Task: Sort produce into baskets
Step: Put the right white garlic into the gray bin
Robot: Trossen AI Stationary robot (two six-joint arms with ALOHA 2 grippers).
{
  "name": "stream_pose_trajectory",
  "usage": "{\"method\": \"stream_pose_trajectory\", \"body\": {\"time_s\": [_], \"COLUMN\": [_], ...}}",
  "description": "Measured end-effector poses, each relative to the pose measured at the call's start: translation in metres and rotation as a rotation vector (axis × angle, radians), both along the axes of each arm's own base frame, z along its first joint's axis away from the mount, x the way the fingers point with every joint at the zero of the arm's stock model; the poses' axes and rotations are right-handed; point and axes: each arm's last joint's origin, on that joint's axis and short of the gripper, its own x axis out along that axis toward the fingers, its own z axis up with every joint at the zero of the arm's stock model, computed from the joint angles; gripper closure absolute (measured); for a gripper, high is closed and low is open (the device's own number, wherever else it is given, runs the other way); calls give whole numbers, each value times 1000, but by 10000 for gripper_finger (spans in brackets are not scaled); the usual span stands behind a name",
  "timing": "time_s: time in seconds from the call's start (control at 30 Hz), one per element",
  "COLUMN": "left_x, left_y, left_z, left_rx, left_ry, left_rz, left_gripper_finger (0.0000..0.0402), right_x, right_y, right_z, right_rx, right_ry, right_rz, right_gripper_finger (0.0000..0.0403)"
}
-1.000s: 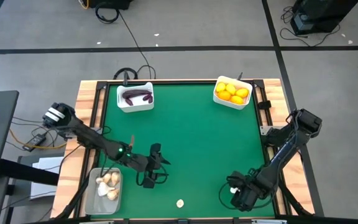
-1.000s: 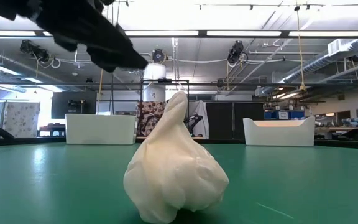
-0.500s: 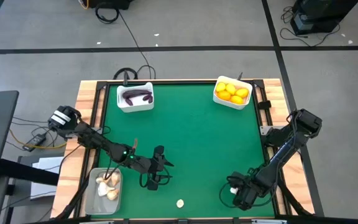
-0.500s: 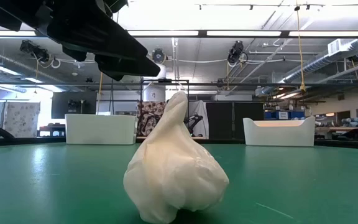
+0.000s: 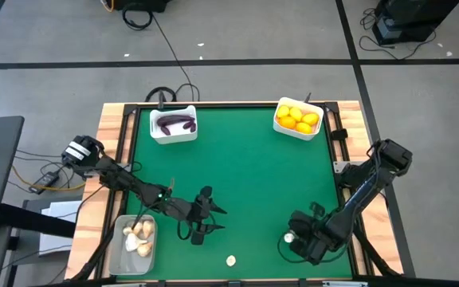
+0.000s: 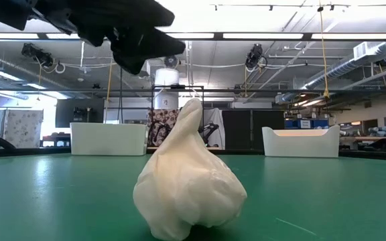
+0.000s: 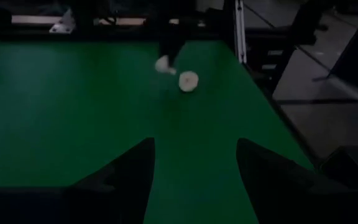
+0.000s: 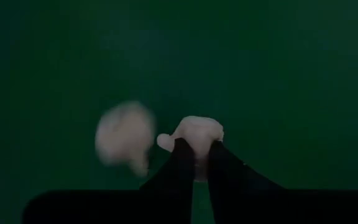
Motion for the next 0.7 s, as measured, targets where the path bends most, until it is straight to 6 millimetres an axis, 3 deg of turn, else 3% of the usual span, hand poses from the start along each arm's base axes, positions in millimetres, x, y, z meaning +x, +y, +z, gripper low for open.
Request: {"method": "stream_pose_trajectory", "body": {"time_s": [0.1, 0.37, 0.7], "left_x": [1, 3, 7], "left_y": [0, 0, 3], "left_z": [3, 14, 22], "left_rx": [-4, -79, -220], "left_ry": [-29, -132, -187], "left_rz": [29, 40, -32], "left_gripper_finger": [169, 169, 160], "right_x": [10, 67, 99], "right_y": [-5, 1, -10], "right_z": [4, 23, 47], "right_rx": [-164, -388, -614], "right_ry": [-202, -642, -776], "right_rz": [18, 335, 531], "right_gripper_finger": [360, 356, 354]}}
